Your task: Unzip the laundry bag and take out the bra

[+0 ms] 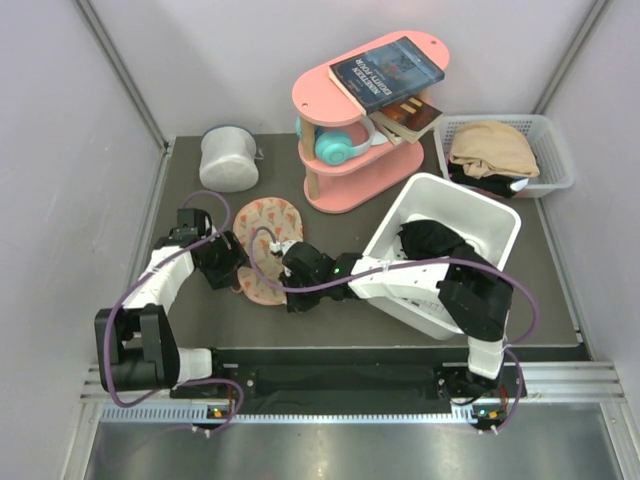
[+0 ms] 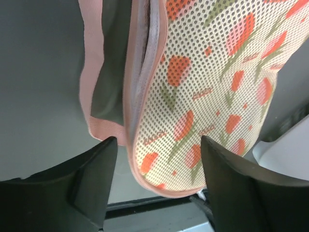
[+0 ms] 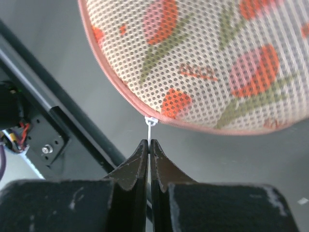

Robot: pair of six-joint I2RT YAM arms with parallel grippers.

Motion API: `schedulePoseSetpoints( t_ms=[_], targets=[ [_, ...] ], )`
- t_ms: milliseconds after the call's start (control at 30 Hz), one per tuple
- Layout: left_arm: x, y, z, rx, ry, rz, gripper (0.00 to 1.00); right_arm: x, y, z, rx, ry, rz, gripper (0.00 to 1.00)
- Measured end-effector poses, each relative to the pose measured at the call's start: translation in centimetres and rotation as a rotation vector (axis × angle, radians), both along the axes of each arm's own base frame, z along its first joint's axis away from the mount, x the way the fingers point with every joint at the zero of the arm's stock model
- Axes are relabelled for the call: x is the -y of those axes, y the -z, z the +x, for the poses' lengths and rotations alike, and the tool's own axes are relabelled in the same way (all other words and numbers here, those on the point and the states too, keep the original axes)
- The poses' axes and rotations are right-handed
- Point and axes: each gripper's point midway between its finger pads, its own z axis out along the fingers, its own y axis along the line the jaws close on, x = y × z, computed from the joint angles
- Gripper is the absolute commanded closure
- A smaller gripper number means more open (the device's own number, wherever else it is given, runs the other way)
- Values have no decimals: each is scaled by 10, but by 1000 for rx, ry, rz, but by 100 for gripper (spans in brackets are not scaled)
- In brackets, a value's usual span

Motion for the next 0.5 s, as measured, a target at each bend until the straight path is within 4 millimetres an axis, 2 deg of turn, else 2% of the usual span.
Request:
schedulePoseSetpoints(
  t_ms=[100, 233, 367, 433, 467, 500],
  targets=[
    [-2, -2, -5, 11, -5, 12, 22, -14, -1, -7, -6, -30, 5, 100],
    [2, -2, -26, 25, -20, -2, 27, -28, 1, -12, -15, -65, 9, 100],
    [9, 4, -53, -3, -38, -43, 36, -39, -1, -11, -23, -80, 14, 100],
    [11, 2, -55, -3, -51, -57, 40, -44, -2, -10, -24, -87, 20, 100],
    [12, 1, -54, 1, -54, -60, 51, -46, -2, -10, -27, -90, 21, 100],
    [12, 1, -54, 2, -57, -62, 58, -46, -2, -10, -28, -92, 22, 100]
  ],
)
